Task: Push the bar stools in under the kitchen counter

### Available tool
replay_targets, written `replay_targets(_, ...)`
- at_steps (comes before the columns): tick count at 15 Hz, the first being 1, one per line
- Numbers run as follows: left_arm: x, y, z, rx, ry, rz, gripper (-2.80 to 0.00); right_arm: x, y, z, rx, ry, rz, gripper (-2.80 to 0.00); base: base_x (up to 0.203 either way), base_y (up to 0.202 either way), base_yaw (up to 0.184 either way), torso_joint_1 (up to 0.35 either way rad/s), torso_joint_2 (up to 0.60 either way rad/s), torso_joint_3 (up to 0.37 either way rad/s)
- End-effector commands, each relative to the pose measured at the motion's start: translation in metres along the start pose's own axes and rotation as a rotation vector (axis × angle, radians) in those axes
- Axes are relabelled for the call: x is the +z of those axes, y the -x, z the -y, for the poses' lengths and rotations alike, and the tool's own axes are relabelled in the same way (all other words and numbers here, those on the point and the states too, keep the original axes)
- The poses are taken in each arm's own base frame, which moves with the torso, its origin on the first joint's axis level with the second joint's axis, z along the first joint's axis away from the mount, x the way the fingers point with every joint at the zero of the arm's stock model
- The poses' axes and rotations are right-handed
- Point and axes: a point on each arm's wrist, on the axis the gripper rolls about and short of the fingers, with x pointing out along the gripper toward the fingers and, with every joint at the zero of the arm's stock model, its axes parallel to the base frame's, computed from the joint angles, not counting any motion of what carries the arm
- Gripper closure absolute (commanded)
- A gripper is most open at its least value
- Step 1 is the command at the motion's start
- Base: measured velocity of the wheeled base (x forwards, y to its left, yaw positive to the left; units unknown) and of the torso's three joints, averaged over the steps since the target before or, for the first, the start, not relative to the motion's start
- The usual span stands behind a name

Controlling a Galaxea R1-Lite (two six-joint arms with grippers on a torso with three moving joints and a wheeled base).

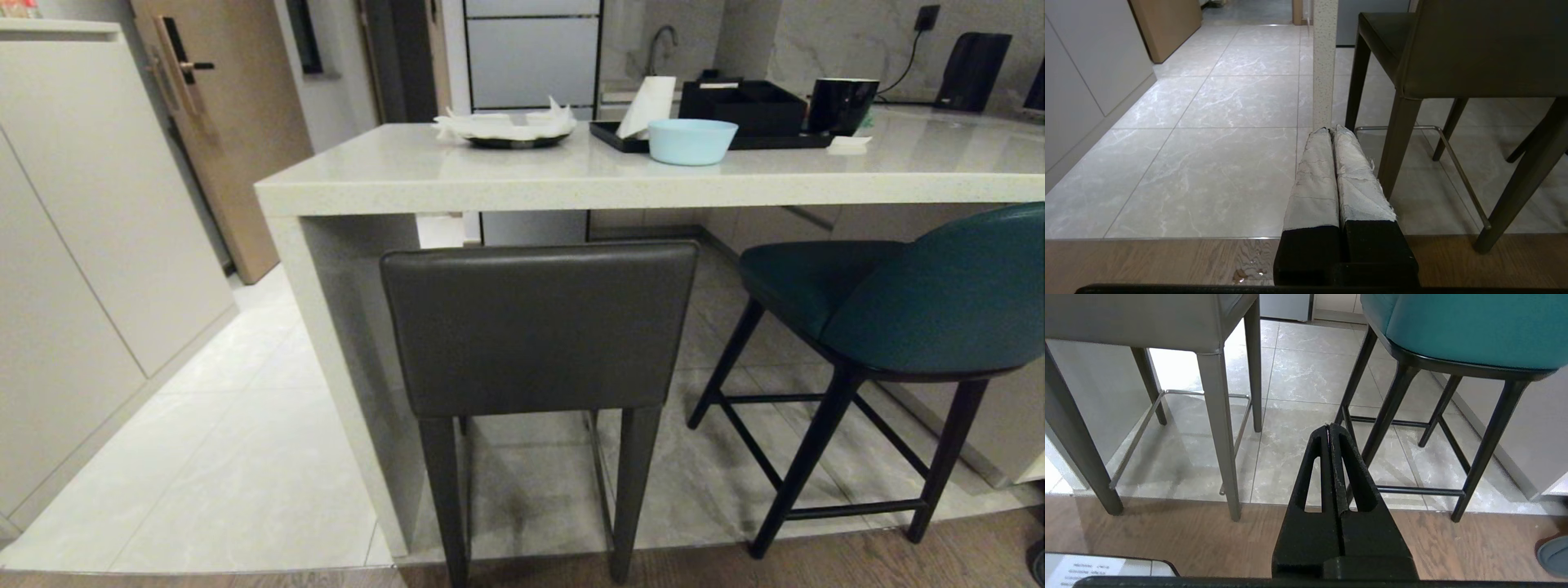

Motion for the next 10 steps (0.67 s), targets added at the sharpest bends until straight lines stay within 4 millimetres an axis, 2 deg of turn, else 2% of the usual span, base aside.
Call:
replay_targets(1,-0.0051,-0.0012,0.0001,0.002,0.000,-0.018,0.00,0.0001,-0.0001,0.0001,0.000,-0.014,0.000,0.00,0.000,0.000,0.000,0.000,0.00,0.000)
replay_targets(10,-0.0051,-0.0012,0.0001,0.001,0.000,-0.018,0.00,0.0001,-0.0001,0.0001,-0.001,-0.030,0.000,0.00,0.000,0.000,0.000,0.000,0.00,0.000)
